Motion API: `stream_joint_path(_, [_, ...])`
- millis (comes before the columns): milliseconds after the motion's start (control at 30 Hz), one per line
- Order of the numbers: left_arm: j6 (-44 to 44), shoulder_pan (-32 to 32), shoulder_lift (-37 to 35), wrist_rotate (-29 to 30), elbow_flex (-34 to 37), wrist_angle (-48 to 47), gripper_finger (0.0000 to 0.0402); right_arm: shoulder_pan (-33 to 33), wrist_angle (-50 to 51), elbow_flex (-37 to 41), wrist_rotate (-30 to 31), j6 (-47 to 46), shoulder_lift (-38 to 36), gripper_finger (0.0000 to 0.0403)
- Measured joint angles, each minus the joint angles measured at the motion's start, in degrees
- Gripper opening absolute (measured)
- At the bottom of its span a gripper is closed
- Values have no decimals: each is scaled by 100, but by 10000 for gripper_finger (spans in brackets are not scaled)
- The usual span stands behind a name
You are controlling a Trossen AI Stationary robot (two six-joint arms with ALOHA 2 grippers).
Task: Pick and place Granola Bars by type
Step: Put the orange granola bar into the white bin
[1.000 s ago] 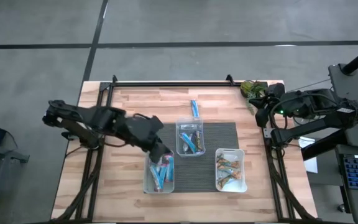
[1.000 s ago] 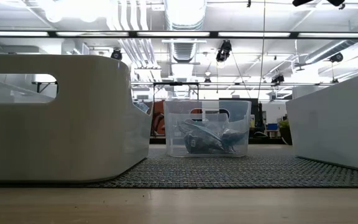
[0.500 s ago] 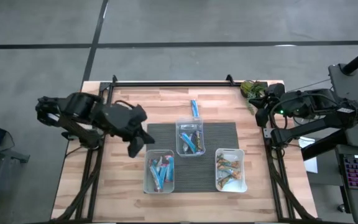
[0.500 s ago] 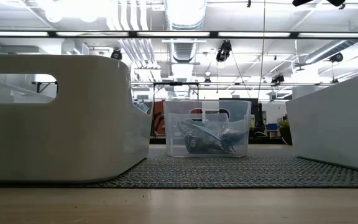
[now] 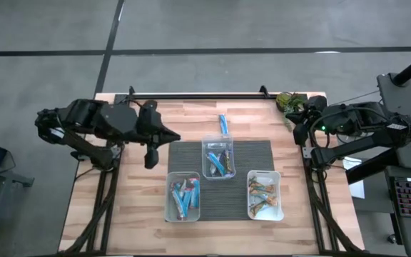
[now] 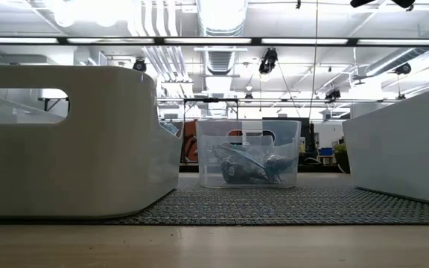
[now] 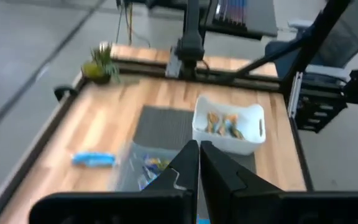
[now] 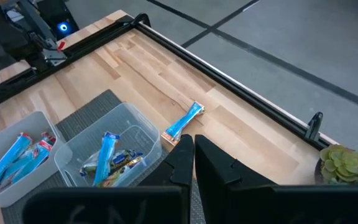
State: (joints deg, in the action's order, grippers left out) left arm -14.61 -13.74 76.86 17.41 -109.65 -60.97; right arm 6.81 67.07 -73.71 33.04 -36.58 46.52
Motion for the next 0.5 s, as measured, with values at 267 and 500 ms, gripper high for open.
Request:
stream_joint_path(267, [851,348,-229,-16,22,419,0,2,-2,0,1,11,0,8])
stream_joint_path(500, [1302,707,-561,-354,26,443,0,2,-4,0,2,15,0,8])
